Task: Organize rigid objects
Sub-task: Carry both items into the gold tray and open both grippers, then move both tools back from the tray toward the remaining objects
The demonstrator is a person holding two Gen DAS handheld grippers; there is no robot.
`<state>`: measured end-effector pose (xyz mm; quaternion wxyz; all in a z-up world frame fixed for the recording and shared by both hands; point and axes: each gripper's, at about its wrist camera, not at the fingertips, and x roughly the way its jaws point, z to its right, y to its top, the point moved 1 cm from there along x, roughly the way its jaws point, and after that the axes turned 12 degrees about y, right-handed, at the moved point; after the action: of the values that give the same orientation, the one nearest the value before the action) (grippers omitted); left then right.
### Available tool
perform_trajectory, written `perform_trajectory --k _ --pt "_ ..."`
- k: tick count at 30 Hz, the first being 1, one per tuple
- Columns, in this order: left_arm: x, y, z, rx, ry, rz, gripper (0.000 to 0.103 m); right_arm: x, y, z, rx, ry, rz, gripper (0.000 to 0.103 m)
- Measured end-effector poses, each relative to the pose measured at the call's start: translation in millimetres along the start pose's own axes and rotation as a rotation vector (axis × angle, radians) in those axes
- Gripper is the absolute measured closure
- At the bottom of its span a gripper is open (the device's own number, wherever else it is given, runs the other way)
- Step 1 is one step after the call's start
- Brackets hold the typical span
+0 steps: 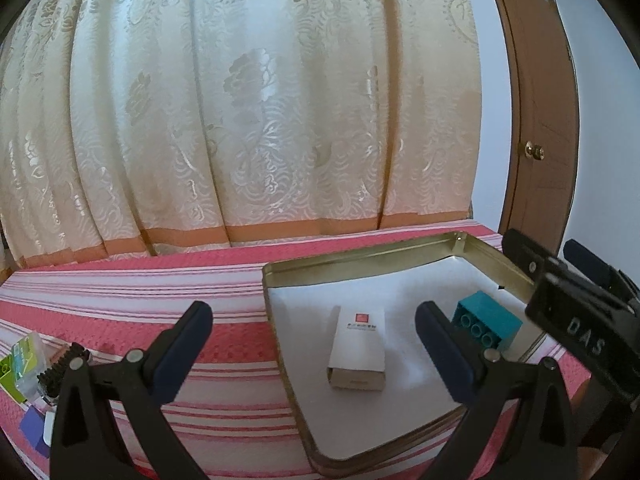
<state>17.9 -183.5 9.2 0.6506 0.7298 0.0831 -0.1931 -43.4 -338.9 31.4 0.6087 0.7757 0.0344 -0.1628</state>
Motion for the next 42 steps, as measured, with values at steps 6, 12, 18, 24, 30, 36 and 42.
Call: perform_trajectory --k 6,12,18,24,30,36,42 --pt "-2 -3 -9 0.001 0.014 -0.014 0.0 0 -3 -11 -0.036 0.01 -0.03 0.013" --pt "-5 -6 -23 -0.011 0.025 -0.022 0.0 -6 -5 -13 -0.006 0.011 -0.023 0.013" --pt "-10 -9 -39 -0.003 0.037 -0.018 0.0 -12 -8 -22 0.008 0.036 -0.022 0.013" --pt "-12 -13 -58 -0.009 0.051 -0.023 0.0 -18 -13 -32 0.056 0.072 -0.032 0.013" --pt "-15 -18 -76 -0.014 0.062 -0.026 0.0 -21 -17 -48 0.038 0.096 -0.032 0.013" --pt "-15 -21 -90 -0.017 0.074 -0.034 0.0 -23 -20 -62 0.033 0.123 -0.037 0.013" --pt "-16 -25 -105 -0.018 0.083 -0.044 0.0 -23 -23 -79 0.023 0.165 -0.056 0.013"
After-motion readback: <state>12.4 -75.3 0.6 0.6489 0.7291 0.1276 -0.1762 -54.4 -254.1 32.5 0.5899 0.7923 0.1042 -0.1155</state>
